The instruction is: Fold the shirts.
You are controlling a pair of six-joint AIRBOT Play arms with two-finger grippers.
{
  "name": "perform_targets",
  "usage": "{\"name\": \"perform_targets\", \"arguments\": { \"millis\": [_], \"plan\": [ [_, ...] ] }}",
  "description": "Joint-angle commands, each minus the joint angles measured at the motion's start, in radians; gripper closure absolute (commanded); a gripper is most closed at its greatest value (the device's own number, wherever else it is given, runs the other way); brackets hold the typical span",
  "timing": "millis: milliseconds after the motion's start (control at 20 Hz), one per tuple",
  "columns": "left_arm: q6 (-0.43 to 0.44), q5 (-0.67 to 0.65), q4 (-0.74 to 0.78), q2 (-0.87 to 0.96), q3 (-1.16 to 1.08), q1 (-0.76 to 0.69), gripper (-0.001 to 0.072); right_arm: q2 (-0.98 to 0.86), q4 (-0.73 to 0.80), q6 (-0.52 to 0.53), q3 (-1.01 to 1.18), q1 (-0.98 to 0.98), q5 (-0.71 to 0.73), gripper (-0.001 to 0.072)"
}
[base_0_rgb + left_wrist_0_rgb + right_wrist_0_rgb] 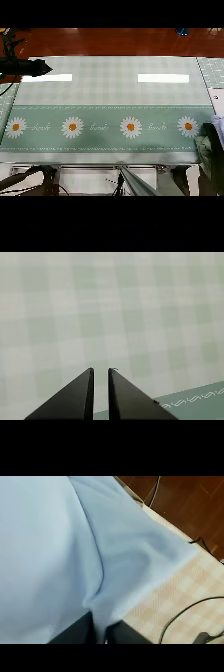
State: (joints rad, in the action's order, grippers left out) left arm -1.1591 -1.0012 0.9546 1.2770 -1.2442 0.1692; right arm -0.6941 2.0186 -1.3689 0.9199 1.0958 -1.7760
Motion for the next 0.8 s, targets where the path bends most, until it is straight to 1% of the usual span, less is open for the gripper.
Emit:
{"name": "perform_targets", "arguments": {
  "millis": [0,150,200,250,300,350,400,500,550,600,650,700,750],
  "plan": [
    [-0.001,0.003,0.008,0.000,0.000,0.001,0.0566,0.000,0.037,0.022,-0.054,0.000,0.030,0.0346],
    [0.000,-0.005,0.008,0.000,0.000,0.001,0.0562,0.000,0.029,0.026,-0.060,-0.002,0.084,0.0339],
    [0.016,-0.005,0.006,-0.002,-0.001,0.001,0.0456,0.000,-0.026,0.017,-0.054,-0.010,0.120,0.0339],
    [0.052,-0.006,0.006,-0.006,-0.003,-0.002,0.0317,0.000,-0.111,0.026,-0.036,-0.029,0.166,0.0339],
    [0.099,-0.017,0.003,-0.014,-0.010,-0.006,0.0298,0.000,-0.219,0.050,-0.006,-0.060,0.228,0.0339],
    [0.159,-0.039,0.004,-0.024,-0.027,-0.017,0.0298,0.000,-0.351,0.077,0.039,-0.104,0.303,0.0339],
    [0.193,-0.049,0.006,-0.035,-0.045,-0.034,0.0298,0.000,-0.471,0.098,0.085,-0.159,0.364,0.0339],
    [0.197,-0.046,0.062,-0.061,-0.074,-0.089,0.0298,-0.001,-0.681,0.103,0.166,-0.310,0.467,0.0338],
    [0.177,-0.047,0.116,-0.073,-0.079,-0.127,0.0297,-0.001,-0.744,0.103,0.189,-0.402,0.509,0.0329],
    [0.134,-0.056,0.179,-0.084,-0.080,-0.175,0.0239,-0.001,-0.764,0.092,0.195,-0.500,0.543,0.0218],
    [0.079,-0.078,0.246,-0.089,-0.080,-0.231,0.0099,-0.006,-0.748,0.068,0.194,-0.588,0.555,0.0165],
    [0.022,-0.105,0.316,-0.089,-0.080,-0.286,0.0046,-0.020,-0.712,0.042,0.194,-0.676,0.555,0.0165],
    [-0.034,-0.126,0.398,-0.088,-0.079,-0.342,0.0046,-0.039,-0.669,0.010,0.194,-0.748,0.549,0.0161]
  ]
}}
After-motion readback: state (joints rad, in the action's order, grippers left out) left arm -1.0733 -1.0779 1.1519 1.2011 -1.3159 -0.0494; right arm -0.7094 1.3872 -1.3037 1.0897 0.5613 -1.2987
